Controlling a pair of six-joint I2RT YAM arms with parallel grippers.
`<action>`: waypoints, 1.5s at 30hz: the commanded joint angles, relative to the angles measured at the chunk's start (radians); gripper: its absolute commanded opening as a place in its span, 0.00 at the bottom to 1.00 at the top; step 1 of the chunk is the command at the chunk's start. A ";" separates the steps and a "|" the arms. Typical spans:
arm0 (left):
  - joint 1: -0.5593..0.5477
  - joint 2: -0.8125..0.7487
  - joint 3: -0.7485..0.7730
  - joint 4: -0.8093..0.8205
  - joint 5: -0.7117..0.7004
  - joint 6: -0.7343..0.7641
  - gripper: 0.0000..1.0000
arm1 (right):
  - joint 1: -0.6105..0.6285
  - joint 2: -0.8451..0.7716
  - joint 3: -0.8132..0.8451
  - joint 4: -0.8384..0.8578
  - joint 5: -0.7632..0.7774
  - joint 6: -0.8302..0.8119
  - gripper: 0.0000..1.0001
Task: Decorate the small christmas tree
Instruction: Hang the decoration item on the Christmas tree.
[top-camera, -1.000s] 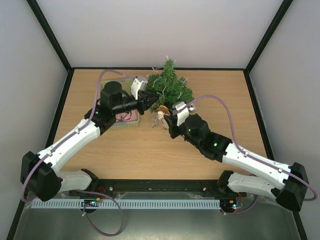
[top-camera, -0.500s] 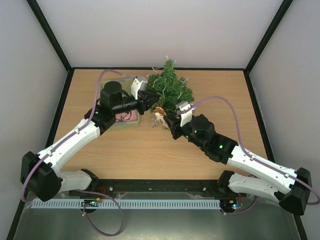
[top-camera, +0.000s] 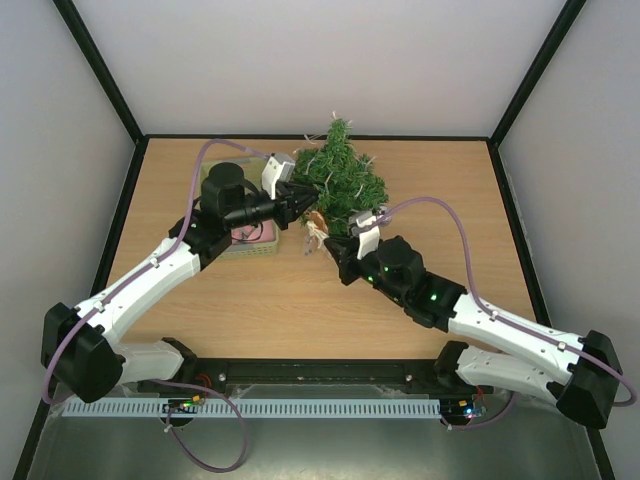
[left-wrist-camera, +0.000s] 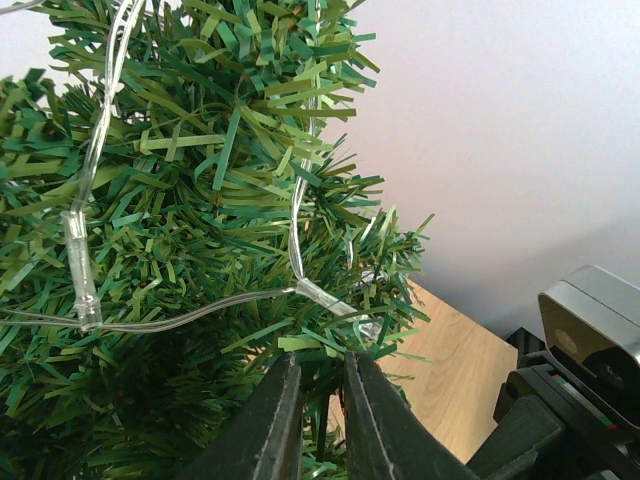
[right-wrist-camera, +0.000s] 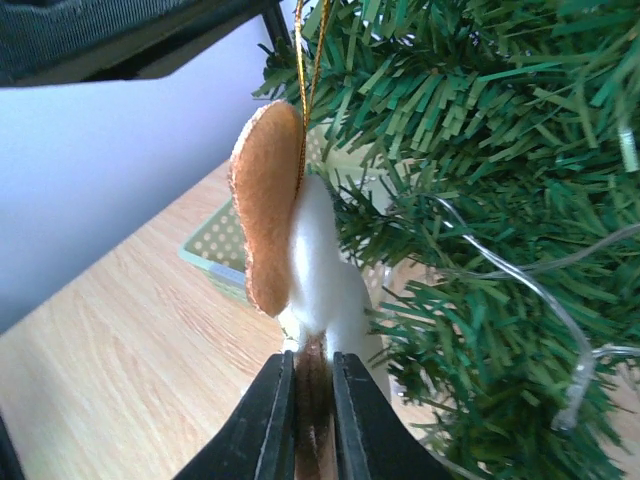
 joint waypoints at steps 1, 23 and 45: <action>0.005 0.003 0.034 -0.001 -0.013 0.008 0.15 | 0.003 0.018 -0.005 0.102 -0.047 0.061 0.07; 0.006 -0.040 0.025 -0.051 -0.054 0.025 0.27 | 0.001 -0.160 -0.044 -0.040 0.068 0.033 0.43; 0.020 -0.230 -0.061 -0.322 -0.427 0.052 0.99 | 0.003 -0.538 -0.004 -0.351 0.179 0.051 0.98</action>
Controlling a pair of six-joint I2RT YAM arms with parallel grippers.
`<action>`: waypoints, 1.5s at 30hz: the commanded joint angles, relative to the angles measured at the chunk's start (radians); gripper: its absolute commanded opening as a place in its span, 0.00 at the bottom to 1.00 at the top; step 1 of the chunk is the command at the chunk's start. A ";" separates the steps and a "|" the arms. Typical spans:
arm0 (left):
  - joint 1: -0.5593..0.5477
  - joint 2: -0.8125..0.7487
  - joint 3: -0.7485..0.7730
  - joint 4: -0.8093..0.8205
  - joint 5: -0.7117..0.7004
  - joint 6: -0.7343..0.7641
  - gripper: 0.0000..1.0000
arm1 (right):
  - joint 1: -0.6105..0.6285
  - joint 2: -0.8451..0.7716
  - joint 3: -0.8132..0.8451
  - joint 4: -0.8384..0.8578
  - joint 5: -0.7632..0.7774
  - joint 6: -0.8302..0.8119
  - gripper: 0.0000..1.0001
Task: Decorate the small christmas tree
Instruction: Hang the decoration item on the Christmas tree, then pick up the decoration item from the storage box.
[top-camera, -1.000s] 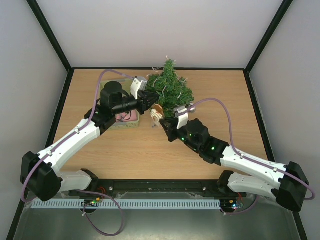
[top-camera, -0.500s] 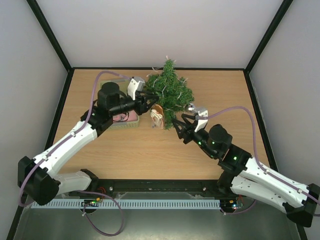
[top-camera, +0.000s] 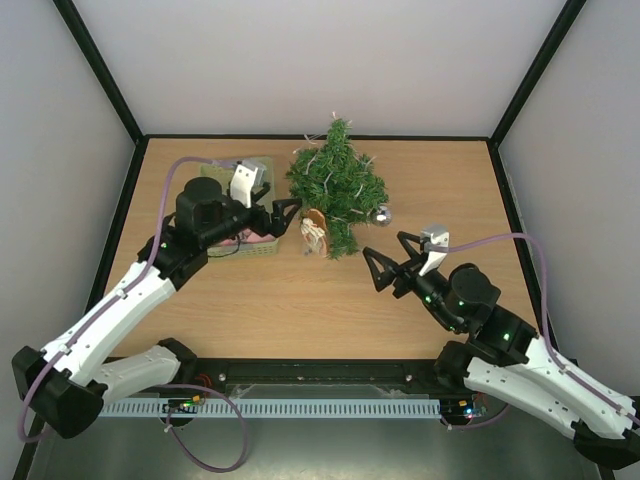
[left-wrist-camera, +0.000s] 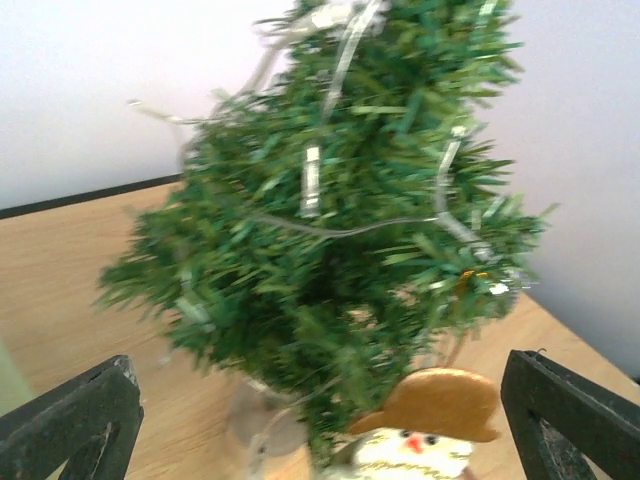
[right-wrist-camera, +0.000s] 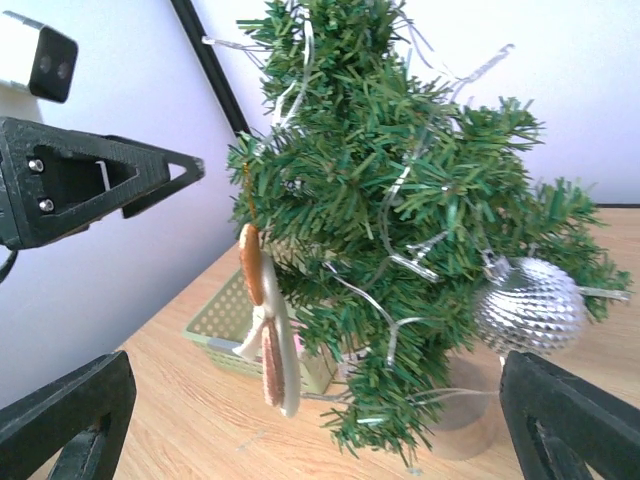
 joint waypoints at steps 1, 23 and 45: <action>0.024 -0.043 -0.027 -0.133 -0.200 0.036 0.99 | 0.002 -0.059 0.042 -0.120 0.065 0.017 0.98; 0.407 0.391 0.053 -0.090 0.177 -0.012 0.77 | 0.002 0.013 -0.014 -0.214 0.191 0.215 0.98; 0.469 0.662 0.117 -0.361 0.013 0.210 0.45 | 0.002 -0.039 -0.095 -0.134 0.085 0.290 0.96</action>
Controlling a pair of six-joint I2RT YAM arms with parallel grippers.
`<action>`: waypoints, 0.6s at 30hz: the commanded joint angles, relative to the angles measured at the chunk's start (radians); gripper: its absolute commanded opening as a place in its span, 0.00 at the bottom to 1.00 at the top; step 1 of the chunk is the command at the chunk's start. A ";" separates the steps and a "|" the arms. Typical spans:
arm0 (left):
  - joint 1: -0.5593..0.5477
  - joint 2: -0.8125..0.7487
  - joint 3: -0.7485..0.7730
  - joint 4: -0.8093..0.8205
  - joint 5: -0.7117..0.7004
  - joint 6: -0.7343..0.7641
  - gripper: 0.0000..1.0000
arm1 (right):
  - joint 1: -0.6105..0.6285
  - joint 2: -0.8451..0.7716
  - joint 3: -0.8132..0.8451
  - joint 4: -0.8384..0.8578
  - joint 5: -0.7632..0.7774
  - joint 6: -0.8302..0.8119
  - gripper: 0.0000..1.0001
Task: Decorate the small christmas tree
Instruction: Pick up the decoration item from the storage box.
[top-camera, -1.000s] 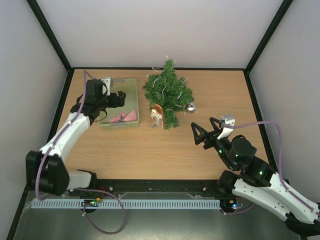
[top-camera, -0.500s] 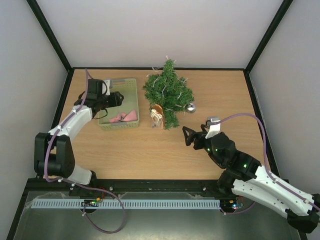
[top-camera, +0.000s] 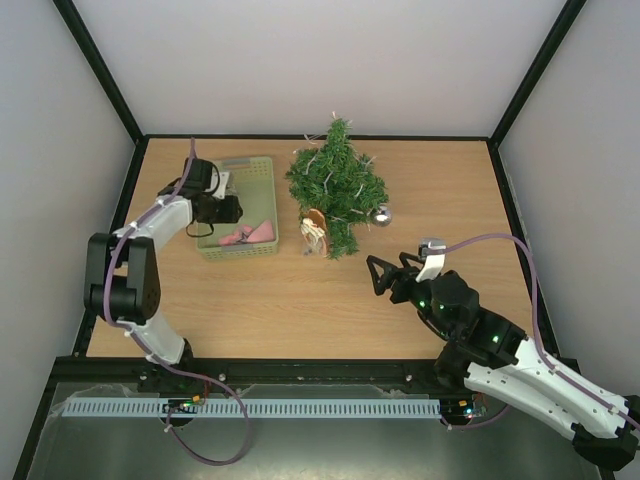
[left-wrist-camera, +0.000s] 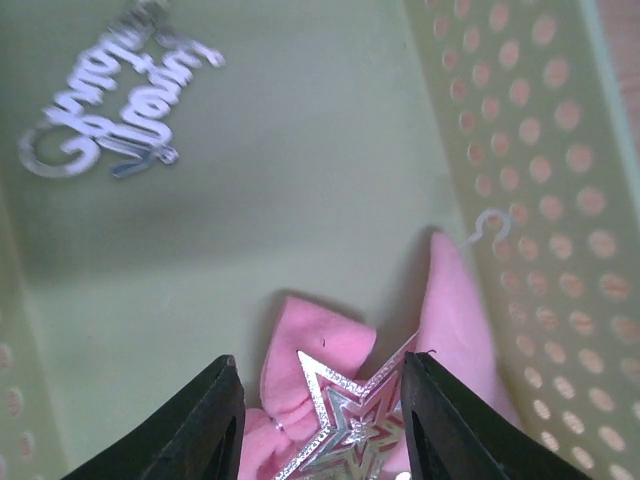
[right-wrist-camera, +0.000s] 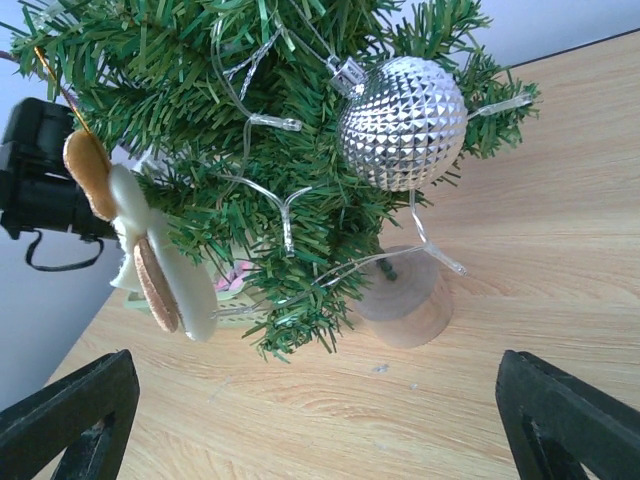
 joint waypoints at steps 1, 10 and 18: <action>-0.001 0.074 -0.010 -0.056 0.092 0.071 0.43 | 0.002 0.004 0.014 0.014 -0.031 0.012 0.96; 0.003 0.200 0.056 -0.071 0.136 0.099 0.42 | 0.004 -0.007 0.015 0.023 -0.042 -0.022 0.95; 0.004 0.177 0.044 -0.065 0.221 0.090 0.36 | 0.002 -0.028 -0.005 0.023 -0.028 -0.047 0.95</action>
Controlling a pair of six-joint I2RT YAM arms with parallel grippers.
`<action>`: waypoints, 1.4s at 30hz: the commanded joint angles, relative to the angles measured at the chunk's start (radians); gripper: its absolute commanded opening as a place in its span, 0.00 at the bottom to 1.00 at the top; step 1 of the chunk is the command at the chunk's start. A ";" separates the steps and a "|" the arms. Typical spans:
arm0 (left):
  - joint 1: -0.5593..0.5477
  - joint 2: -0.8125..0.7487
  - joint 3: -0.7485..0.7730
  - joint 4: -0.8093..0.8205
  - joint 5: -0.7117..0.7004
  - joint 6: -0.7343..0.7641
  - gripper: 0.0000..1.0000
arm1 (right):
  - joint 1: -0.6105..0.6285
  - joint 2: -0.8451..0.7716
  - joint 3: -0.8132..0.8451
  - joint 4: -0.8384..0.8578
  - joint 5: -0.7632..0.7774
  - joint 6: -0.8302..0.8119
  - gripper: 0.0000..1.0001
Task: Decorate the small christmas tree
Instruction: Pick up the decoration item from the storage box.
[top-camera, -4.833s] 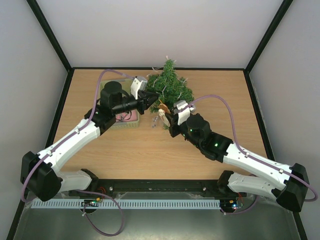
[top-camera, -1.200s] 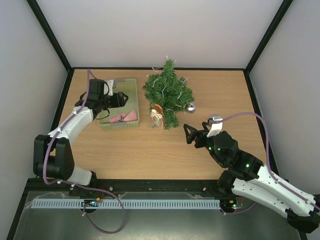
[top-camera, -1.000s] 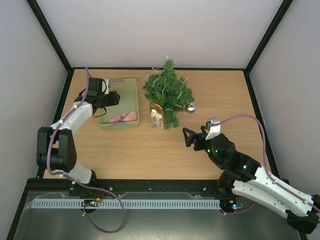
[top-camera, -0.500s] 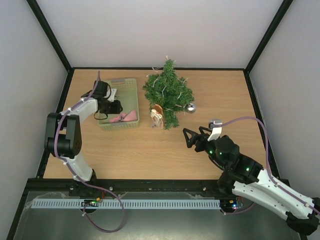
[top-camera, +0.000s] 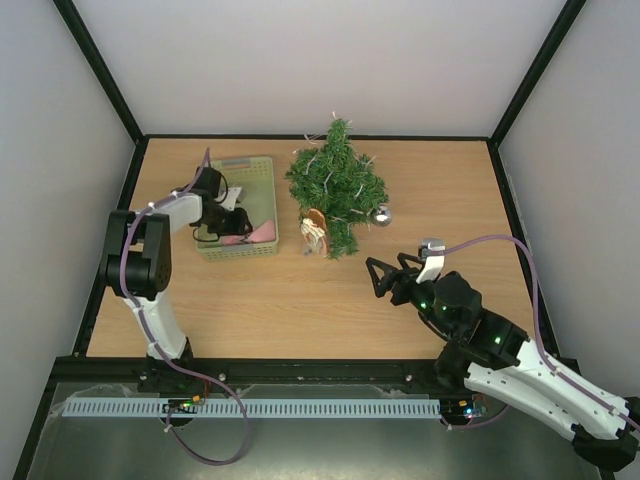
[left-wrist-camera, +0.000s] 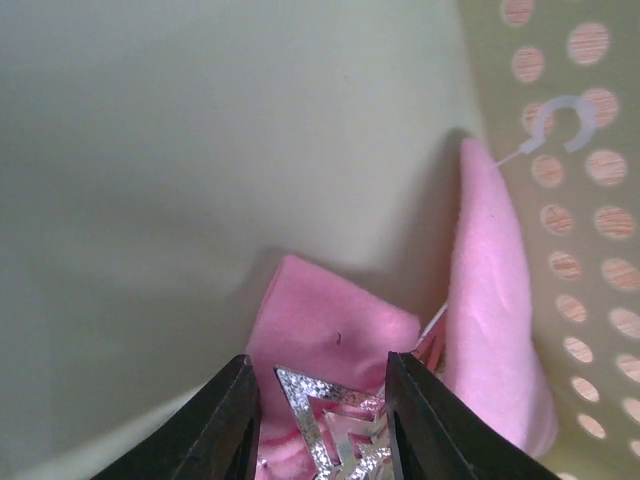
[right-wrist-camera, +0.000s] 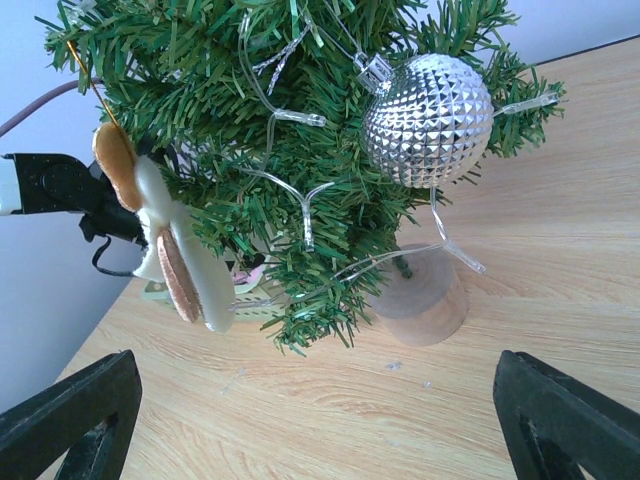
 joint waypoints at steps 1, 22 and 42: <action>0.003 -0.049 0.004 -0.012 0.068 0.006 0.36 | 0.003 -0.017 -0.008 0.018 0.012 -0.028 0.95; -0.001 -0.152 -0.089 0.043 0.172 -0.013 0.06 | 0.003 -0.046 -0.029 0.032 -0.016 -0.025 0.95; -0.009 -0.656 -0.236 0.196 0.111 -0.135 0.02 | 0.001 0.254 -0.028 0.081 -0.024 0.097 0.87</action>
